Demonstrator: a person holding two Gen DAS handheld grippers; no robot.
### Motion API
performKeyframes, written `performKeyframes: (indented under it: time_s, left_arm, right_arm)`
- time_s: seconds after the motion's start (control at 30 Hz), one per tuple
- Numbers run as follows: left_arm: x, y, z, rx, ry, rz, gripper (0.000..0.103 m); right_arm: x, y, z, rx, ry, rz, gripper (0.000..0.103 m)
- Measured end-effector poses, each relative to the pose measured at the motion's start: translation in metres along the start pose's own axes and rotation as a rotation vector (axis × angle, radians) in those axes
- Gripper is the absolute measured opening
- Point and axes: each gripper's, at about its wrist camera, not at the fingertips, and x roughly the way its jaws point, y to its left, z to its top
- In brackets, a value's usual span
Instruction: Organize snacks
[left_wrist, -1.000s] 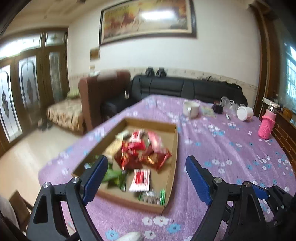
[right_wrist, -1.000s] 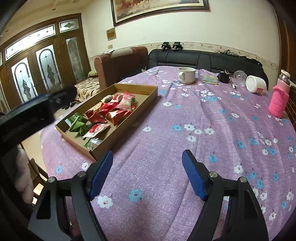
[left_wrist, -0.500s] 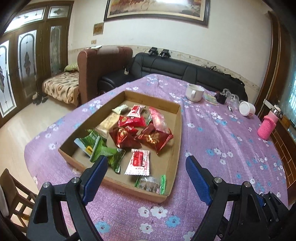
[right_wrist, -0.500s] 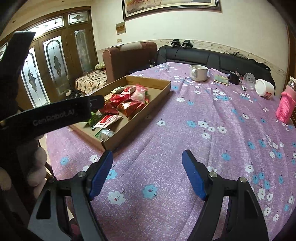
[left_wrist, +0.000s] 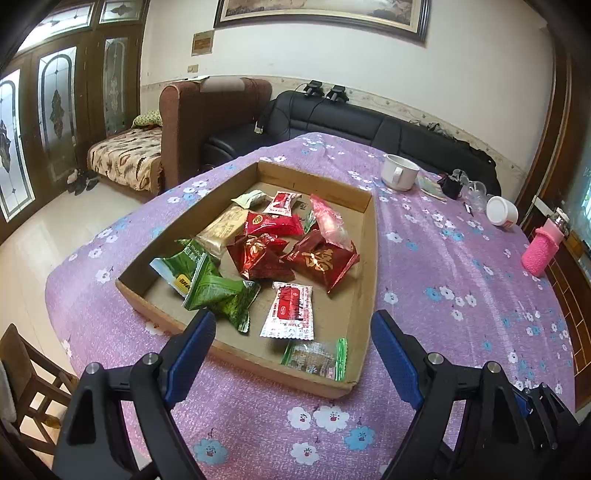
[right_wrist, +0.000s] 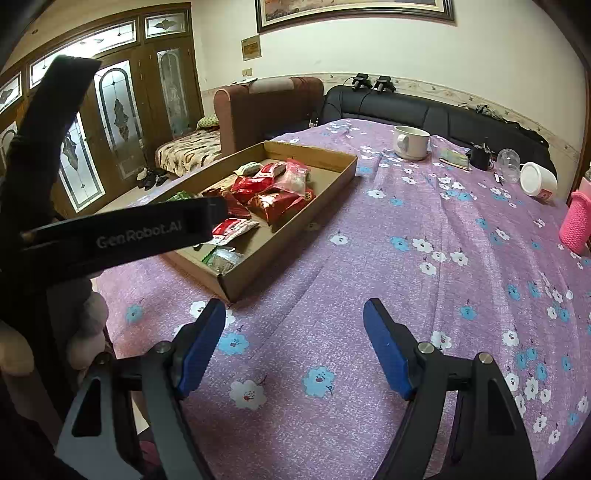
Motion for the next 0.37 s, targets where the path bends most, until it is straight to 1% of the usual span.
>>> performKeyframes:
  time_s: [0.27,0.37]
  left_arm:
    - [0.0011,0.0041,-0.0014,-0.021,0.021,-0.014,0.086]
    - [0.0016,0.0020,-0.0023,-0.012,0.019,0.003,0.086]
  right_arm:
    - [0.0048,0.0006,0.0011,-0.001,0.012,0.006,0.078]
    - [0.0048,-0.0002,0.0010,0.004,0.011,0.009,0.078]
